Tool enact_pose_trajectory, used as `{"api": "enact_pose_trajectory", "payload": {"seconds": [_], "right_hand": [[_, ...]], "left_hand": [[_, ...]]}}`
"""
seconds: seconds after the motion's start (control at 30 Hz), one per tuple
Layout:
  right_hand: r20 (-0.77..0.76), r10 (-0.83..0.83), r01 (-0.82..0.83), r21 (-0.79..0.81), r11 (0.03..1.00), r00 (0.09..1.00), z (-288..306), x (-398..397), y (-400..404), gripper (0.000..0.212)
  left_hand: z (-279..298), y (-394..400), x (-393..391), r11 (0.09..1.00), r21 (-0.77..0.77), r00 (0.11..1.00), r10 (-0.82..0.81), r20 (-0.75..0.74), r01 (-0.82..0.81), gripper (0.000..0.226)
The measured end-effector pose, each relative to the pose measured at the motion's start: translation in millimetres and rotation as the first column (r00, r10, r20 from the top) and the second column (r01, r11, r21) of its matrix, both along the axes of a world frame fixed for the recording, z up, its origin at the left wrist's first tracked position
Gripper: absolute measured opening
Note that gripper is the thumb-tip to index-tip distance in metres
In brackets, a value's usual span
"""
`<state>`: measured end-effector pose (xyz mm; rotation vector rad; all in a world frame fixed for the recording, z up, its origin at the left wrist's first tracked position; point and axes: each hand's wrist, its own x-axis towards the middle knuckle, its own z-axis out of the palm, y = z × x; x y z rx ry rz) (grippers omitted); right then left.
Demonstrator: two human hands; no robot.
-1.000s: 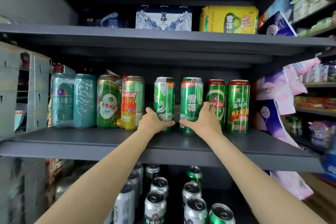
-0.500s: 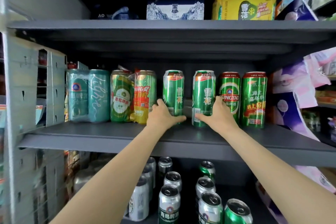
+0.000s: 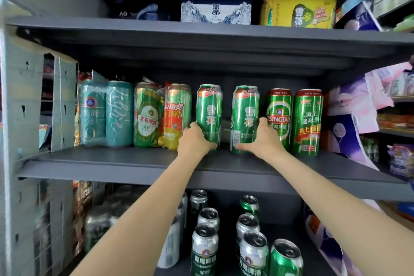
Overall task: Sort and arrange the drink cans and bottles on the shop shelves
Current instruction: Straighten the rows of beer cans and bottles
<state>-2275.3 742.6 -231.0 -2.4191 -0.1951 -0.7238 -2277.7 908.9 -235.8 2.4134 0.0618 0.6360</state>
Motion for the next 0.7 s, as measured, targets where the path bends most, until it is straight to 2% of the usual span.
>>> {"api": "enact_pose_trajectory", "payload": {"seconds": [0.23, 0.43, 0.5, 0.6, 0.7], "right_hand": [[-0.015, -0.017, 0.017, 0.004, 1.0, 1.0, 1.8, 6.7, 30.0, 0.078], [-0.017, -0.049, 0.048, -0.007, 0.999, 0.999, 1.7, 14.0, 37.0, 0.079], [-0.009, -0.061, 0.061, -0.004, 0.998, 0.998, 1.1, 16.6, 39.3, 0.077], [-0.009, -0.047, 0.047, -0.002, 0.999, 0.999, 0.2, 18.1, 39.7, 0.078], [-0.02, -0.003, 0.004, 0.031, 0.999, 1.0, 2.3, 14.8, 32.2, 0.076]], "left_hand": [[2.1, -8.9, 0.4, 0.983, 0.162, 0.995, 0.085, 0.047, -0.091, 0.08], [2.0, -10.9, 1.5, 0.966, 0.231, 0.994, 0.105, 0.043, -0.112, 0.08], [0.3, -12.0, 1.5, 0.937, 0.317, 0.989, 0.132, 0.068, -0.147, 0.078], [-1.6, -12.7, 2.2, 0.842, 0.488, 0.973, 0.185, 0.137, -0.229, 0.081], [-1.4, -13.4, 1.3, 0.857, 0.463, 0.973, 0.185, 0.134, -0.227, 0.088]]}}
